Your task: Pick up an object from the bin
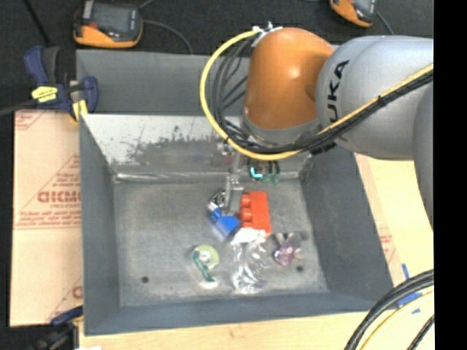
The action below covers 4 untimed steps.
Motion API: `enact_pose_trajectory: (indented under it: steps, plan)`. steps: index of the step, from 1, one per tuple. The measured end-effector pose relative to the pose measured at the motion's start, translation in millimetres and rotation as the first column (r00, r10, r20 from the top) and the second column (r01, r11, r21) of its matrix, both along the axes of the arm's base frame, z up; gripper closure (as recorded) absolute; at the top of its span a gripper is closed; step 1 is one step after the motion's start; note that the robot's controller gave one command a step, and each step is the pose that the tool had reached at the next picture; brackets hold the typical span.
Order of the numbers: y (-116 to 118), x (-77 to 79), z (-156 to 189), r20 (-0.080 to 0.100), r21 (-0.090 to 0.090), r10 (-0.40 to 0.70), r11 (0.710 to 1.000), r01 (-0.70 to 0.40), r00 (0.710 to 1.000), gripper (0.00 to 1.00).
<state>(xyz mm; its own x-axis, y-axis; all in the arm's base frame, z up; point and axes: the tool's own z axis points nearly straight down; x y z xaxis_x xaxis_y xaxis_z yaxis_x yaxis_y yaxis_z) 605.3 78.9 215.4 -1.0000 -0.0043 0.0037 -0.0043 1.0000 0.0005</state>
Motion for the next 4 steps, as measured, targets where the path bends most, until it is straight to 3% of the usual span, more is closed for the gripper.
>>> enact_pose_trajectory:
  steps: [1,2,3,4]
  plan:
    - [-39,-41.6,-63,0.0,-0.002,-0.205,0.979,0.205,0.979,0.0]
    - [-30,9.7,-148,0.007,-0.001,-0.032,0.999,0.032,0.999,0.0]
    - [-41,11.0,-137,0.013,-0.003,0.238,0.971,-0.238,0.971,0.0]
    - [-40,10.7,-137,0.012,0.0,0.235,0.972,-0.235,0.972,1.0]
